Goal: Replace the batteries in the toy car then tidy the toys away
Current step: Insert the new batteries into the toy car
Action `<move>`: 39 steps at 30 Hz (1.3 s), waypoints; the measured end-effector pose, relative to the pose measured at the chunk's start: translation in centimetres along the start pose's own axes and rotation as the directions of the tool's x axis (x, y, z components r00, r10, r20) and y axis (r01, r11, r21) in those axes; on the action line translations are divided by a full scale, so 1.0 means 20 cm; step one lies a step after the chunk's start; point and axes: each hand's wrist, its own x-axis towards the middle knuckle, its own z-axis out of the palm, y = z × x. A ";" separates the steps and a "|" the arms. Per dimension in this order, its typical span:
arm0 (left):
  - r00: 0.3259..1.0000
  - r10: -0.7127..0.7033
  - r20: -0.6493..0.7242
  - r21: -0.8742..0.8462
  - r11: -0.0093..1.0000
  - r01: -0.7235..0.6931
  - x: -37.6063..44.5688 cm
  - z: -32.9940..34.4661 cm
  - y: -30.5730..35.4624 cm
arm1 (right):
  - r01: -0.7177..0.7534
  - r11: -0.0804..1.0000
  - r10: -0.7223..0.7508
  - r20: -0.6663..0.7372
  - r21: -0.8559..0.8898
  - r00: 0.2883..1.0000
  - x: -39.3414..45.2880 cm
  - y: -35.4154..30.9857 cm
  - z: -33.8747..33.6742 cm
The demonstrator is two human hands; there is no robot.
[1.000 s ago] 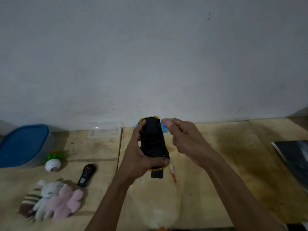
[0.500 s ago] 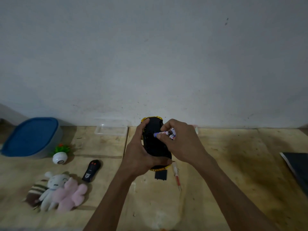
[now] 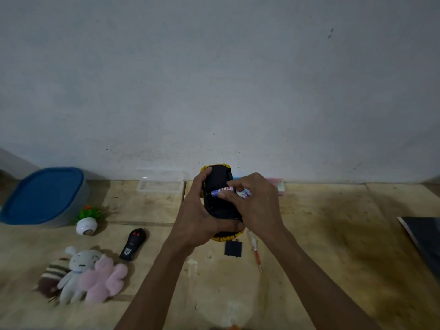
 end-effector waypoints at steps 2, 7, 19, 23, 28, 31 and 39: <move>1.000 0.004 0.008 0.000 1.000 -0.004 0.00 0.00 0.00 | -0.029 0.999 0.030 -0.004 0.036 1.000 0.00 0.00 0.01; 1.000 0.002 0.012 -0.009 1.000 -0.002 0.01 -0.02 0.01 | -0.061 0.997 0.064 -0.058 0.053 0.996 -0.01 0.01 0.02; 0.999 -0.049 0.017 0.010 0.999 0.049 0.03 -0.06 -0.06 | -0.179 0.983 0.166 0.253 0.031 0.953 0.05 0.01 0.02; 0.997 -0.081 0.003 0.009 0.997 0.081 0.03 -0.06 -0.08 | -0.741 0.560 0.527 0.532 0.369 0.663 0.10 -0.04 -0.07; 0.996 -0.093 0.010 0.035 0.995 0.093 0.03 -0.06 -0.09 | -0.799 0.344 0.446 0.663 0.493 0.601 0.13 -0.03 -0.14; 0.995 -0.096 0.011 0.043 0.994 0.096 0.04 -0.06 -0.09 | -0.778 0.300 0.406 0.664 0.553 0.628 0.12 -0.02 -0.14; 0.996 -0.089 0.023 0.079 0.993 0.087 0.06 -0.05 -0.07 | -0.532 0.611 0.385 0.367 0.586 0.847 0.10 0.00 -0.06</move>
